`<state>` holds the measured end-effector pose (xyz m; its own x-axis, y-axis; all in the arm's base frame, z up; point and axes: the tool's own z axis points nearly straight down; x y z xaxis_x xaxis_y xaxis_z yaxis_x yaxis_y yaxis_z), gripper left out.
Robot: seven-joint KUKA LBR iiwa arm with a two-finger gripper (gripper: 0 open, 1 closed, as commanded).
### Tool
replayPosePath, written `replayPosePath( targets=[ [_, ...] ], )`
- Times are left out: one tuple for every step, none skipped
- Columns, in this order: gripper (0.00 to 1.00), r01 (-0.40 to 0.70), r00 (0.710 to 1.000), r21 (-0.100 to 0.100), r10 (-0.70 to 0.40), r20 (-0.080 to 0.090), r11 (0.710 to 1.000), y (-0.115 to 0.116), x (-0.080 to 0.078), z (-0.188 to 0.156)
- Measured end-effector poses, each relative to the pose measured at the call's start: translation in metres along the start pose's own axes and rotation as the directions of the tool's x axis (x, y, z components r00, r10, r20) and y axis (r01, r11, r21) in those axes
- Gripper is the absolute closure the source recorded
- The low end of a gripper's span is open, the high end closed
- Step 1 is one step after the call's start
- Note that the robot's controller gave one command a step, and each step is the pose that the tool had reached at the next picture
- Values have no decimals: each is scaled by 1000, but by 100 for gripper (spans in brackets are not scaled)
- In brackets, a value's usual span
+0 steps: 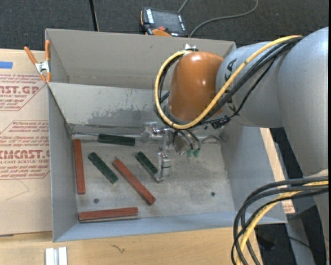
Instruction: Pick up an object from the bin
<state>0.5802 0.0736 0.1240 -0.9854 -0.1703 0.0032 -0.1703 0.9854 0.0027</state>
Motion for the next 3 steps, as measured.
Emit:
replayPosePath(
  targets=[
    [0, -183, 983, 1, 183, -1, 983, -17, 1, 52],
    [100, -182, 983, 1, 182, 5, 983, -17, 0, 51],
    [100, -91, 996, 3, 91, 15, 996, -34, 0, -82]
  ],
)
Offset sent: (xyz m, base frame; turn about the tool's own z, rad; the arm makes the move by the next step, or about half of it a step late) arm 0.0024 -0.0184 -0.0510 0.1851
